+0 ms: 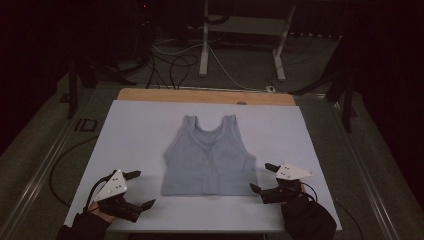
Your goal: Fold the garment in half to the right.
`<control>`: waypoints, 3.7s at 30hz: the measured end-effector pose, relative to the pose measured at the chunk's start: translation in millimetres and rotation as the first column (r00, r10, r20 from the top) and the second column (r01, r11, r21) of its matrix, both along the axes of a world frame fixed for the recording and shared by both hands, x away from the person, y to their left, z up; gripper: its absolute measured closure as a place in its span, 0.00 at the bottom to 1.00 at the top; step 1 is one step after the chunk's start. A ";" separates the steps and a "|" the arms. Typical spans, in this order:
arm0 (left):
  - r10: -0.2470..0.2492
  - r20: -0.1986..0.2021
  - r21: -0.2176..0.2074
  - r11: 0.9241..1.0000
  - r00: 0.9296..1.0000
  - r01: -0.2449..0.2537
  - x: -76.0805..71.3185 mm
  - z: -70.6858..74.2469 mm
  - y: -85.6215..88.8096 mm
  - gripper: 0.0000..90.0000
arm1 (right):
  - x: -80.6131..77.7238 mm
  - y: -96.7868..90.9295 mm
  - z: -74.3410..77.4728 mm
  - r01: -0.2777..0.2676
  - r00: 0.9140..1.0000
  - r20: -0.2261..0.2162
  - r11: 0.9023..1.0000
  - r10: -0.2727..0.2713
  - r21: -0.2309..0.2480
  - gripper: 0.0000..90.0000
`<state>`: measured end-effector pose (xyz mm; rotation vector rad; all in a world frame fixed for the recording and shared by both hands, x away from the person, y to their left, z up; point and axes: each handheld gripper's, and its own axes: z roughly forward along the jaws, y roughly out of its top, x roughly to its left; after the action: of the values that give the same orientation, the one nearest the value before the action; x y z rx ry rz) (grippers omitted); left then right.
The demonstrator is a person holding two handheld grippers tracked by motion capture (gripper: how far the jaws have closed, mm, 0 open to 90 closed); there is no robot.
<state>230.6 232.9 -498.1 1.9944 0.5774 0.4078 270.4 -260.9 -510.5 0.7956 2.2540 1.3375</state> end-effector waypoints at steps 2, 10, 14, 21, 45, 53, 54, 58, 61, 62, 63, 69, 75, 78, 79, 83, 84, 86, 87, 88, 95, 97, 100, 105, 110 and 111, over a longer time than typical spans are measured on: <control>-0.001 0.001 -0.004 1.000 1.000 0.001 0.4 3.4 -0.4 0.00 | -1.0 1.4 5.9 -0.008 1.000 0.007 1.000 0.008 0.012 0.10; -0.002 0.014 0.013 1.000 1.000 0.002 3.4 20.2 -4.3 0.00 | 1.3 13.1 30.3 -0.044 0.998 0.038 0.999 0.044 0.002 0.10; -0.007 0.015 0.021 1.000 1.000 0.007 5.4 27.2 -6.3 0.00 | 8.0 19.3 44.0 -0.061 0.996 0.060 0.998 0.062 -0.021 0.10; -0.004 0.013 0.048 0.999 1.000 0.004 9.2 35.2 -10.7 0.00 | 22.0 30.9 64.6 -0.076 0.992 0.103 0.997 0.078 -0.023 0.10; 0.103 0.001 0.105 0.989 0.995 -0.102 20.5 42.0 -33.8 0.00 | 89.1 106.0 94.5 -0.175 0.977 0.125 0.984 0.175 -0.018 0.10; 0.186 -0.002 0.097 0.978 0.982 -0.185 22.4 33.7 -43.0 0.00 | 109.7 131.4 93.1 -0.203 0.975 0.099 0.979 0.201 0.014 0.10; 0.188 -0.002 0.095 0.978 0.982 -0.187 22.4 32.4 -44.1 0.00 | 112.1 134.2 92.1 -0.200 0.976 0.093 0.980 0.198 0.016 0.10; 0.206 -0.017 0.097 0.974 0.978 -0.204 23.7 27.2 -45.5 0.00 | 123.1 145.1 89.2 -0.192 0.979 0.077 0.981 0.191 0.014 0.10; 0.215 -0.056 0.107 0.972 0.975 -0.209 24.1 23.2 -47.8 0.00 | 131.3 152.5 87.5 -0.183 0.981 0.063 0.983 0.182 0.015 0.10; 0.211 -0.061 0.108 0.973 0.976 -0.204 24.1 21.4 -48.2 0.00 | 134.1 154.5 86.9 -0.183 0.982 0.058 0.983 0.181 0.014 0.10; 0.213 -0.070 0.120 0.972 0.975 -0.204 24.2 19.6 -49.1 0.00 | 136.7 156.5 86.1 -0.187 0.981 0.050 0.982 0.186 0.012 0.10; 0.234 -0.113 0.136 0.966 0.966 -0.218 27.4 9.1 -50.4 0.00 | 152.2 170.7 77.0 -0.189 0.982 -0.002 0.982 0.189 0.008 0.10; 0.223 -0.166 0.177 0.965 0.961 -0.193 30.4 -2.7 -55.6 0.00 | 164.6 183.8 66.0 -0.192 0.981 -0.017 0.981 0.192 -0.008 0.10; 0.218 -0.181 0.189 0.965 0.959 -0.184 31.3 -6.6 -57.5 0.00 | 168.5 187.9 63.4 -0.190 0.981 -0.029 0.982 0.190 -0.018 0.10; 0.214 -0.188 0.197 0.964 0.959 -0.177 31.5 -8.3 -58.4 0.01 | 170.4 189.9 62.0 -0.191 0.981 -0.030 0.981 0.191 -0.021 0.10; 0.205 -0.204 0.225 0.962 0.957 -0.158 32.4 -15.4 -61.0 0.04 | 181.5 195.6 56.0 -0.185 0.982 -0.050 0.982 0.184 -0.029 0.10; 0.205 -0.208 0.230 0.961 0.956 -0.155 32.9 -16.9 -61.3 0.06 | 184.1 196.4 54.8 -0.182 0.982 -0.054 0.983 0.180 -0.031 0.10; 0.204 -0.216 0.246 0.958 0.955 -0.149 33.2 -19.9 -62.4 0.08 | 189.4 197.9 52.2 -0.179 0.982 -0.062 0.983 0.177 -0.036 0.10; 0.205 -0.219 0.254 0.956 0.954 -0.147 33.4 -21.3 -63.0 0.08 | 192.0 199.0 51.1 -0.174 0.983 -0.067 0.984 0.171 -0.039 0.10; 0.206 -0.224 0.261 0.954 0.953 -0.145 33.8 -22.7 -63.7 0.10 | 194.1 200.4 50.3 -0.171 0.983 -0.076 0.984 0.167 -0.042 0.10; 0.202 -0.230 0.285 0.949 0.952 -0.133 36.5 -27.4 -65.9 0.24 | 208.7 209.0 42.4 -0.160 0.984 -0.092 0.985 0.154 -0.065 0.10; 0.205 -0.233 0.285 0.949 0.951 -0.135 37.1 -27.8 -66.2 0.26 | 209.9 210.4 41.3 -0.160 0.984 -0.096 0.985 0.153 -0.070 0.10; 0.217 -0.236 0.305 0.942 0.947 -0.140 39.3 -30.3 -67.7 0.35 | 214.0 216.1 38.5 -0.161 0.983 -0.101 0.983 0.153 -0.085 0.10; 0.201 -0.242 0.300 0.946 0.949 -0.124 39.4 -31.3 -68.2 0.46 | 219.4 221.1 38.9 -0.160 0.983 -0.104 0.984 0.151 -0.083 0.10; 0.181 -0.267 0.287 0.953 0.947 -0.101 39.1 -30.4 -70.0 0.63 | 227.0 226.4 39.2 -0.150 0.983 -0.114 0.985 0.140 -0.082 0.15; 0.179 -0.269 0.286 0.953 0.946 -0.099 38.8 -30.3 -70.5 0.66 | 228.7 227.3 39.2 -0.148 0.984 -0.115 0.986 0.138 -0.078 0.15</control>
<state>269.4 162.3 -528.5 2.3034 0.8943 0.2890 499.1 -33.6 -471.2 0.7044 2.4783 1.2767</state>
